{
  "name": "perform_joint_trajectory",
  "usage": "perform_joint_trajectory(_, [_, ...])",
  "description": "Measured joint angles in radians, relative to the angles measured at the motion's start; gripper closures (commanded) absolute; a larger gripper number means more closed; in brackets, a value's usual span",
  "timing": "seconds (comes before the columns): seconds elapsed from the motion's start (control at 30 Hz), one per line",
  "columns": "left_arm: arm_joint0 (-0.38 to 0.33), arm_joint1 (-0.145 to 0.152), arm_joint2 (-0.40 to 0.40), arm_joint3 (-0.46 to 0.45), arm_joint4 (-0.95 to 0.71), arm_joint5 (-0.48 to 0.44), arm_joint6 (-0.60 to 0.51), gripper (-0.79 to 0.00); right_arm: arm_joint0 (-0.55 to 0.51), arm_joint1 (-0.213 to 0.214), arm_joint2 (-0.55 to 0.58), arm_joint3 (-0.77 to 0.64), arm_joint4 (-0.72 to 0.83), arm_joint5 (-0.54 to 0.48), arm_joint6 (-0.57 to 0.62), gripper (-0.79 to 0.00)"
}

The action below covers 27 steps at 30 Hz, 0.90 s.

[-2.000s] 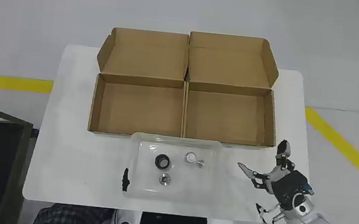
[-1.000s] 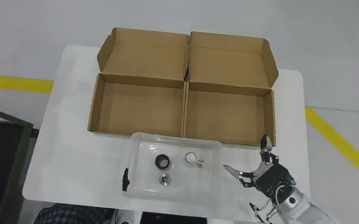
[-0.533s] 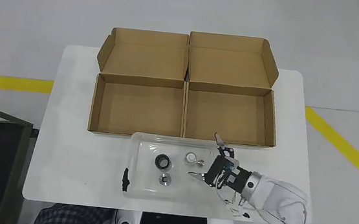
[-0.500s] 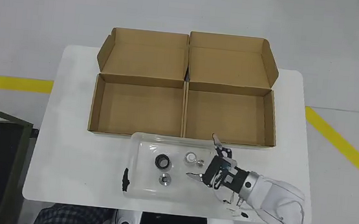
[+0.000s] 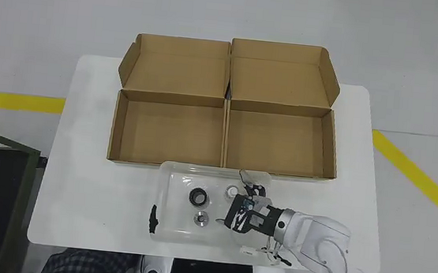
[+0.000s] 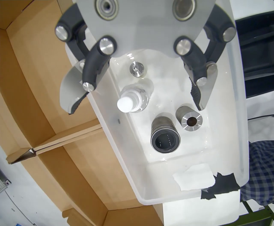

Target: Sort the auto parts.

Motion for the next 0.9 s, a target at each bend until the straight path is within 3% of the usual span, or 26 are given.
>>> perform_joint_trajectory(0.2, [0.0,0.0,0.0,0.0,0.0,0.0,0.0,-0.785,0.026,-0.002,-0.025,0.014,0.016,0.009,0.063,-0.754])
perform_joint_trajectory(0.37, [0.0,0.0,0.0,0.0,0.0,0.0,0.0,-0.785,0.04,-0.002,-0.033,0.033,0.029,0.015,0.087,-0.61])
perform_joint_trajectory(0.43, [0.0,0.0,0.0,0.0,0.0,0.0,0.0,-0.785,0.045,-0.001,-0.036,0.038,0.032,0.017,0.093,-0.483])
perform_joint_trajectory(0.8, [0.0,0.0,0.0,0.0,0.0,0.0,0.0,-0.785,0.065,0.0,-0.051,0.05,0.034,0.042,0.119,-0.302])
perform_joint_trajectory(0.83, [0.0,0.0,0.0,0.0,0.0,0.0,0.0,-0.785,0.067,0.0,-0.052,0.051,0.034,0.043,0.122,-0.262])
perform_joint_trajectory(0.9, [0.0,0.0,0.0,0.0,0.0,0.0,0.0,-0.785,0.071,0.0,-0.055,0.054,0.036,0.045,0.125,-0.099])
